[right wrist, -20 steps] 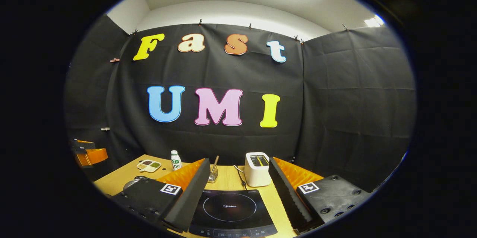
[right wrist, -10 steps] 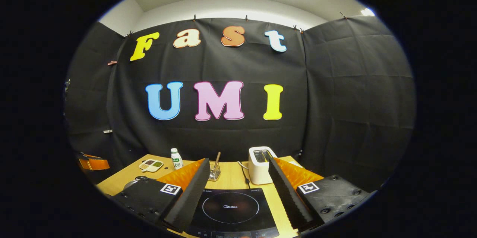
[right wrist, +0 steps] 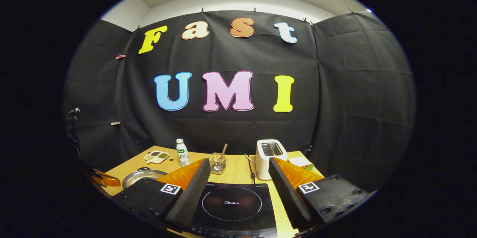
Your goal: First push the handle of the pot to place it horizontally, then grasp the pot with both hands and set it on the induction cooktop.
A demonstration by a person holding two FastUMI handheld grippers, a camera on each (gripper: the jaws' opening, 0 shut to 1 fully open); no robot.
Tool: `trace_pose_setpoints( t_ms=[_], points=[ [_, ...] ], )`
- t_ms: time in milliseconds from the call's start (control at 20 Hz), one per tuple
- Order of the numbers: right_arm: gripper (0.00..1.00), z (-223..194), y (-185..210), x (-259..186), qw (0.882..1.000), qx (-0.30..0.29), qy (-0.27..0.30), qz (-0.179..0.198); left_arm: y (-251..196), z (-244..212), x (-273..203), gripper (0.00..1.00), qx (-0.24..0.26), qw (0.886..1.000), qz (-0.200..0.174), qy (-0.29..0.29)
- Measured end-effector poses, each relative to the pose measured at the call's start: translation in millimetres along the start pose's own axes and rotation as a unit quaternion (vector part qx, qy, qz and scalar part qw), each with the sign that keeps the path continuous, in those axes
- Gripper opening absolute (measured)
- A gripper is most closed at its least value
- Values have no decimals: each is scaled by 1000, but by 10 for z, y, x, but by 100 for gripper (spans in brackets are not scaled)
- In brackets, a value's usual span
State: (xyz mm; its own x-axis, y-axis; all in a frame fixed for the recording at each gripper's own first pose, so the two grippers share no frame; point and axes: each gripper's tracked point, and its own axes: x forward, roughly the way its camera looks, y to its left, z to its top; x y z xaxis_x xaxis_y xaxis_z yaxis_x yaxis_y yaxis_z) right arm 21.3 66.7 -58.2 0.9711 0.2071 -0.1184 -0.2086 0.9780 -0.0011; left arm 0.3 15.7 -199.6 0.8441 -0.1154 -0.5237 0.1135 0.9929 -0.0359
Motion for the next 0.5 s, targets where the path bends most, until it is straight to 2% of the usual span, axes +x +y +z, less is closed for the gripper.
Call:
trace_pose_setpoints(
  t_ms=[100,350,500],
  points=[
    [98,-50,-50,41,1000,1,8,2,-137,-283,76,5,12,999,-16,30],
    [98,-59,-189,113,1000,9,11,7,-202,-909,222,5,45,993,-23,106],
    [98,-101,-260,121,1000,11,16,8,-297,-1093,366,5,50,989,-45,131]
  ],
)
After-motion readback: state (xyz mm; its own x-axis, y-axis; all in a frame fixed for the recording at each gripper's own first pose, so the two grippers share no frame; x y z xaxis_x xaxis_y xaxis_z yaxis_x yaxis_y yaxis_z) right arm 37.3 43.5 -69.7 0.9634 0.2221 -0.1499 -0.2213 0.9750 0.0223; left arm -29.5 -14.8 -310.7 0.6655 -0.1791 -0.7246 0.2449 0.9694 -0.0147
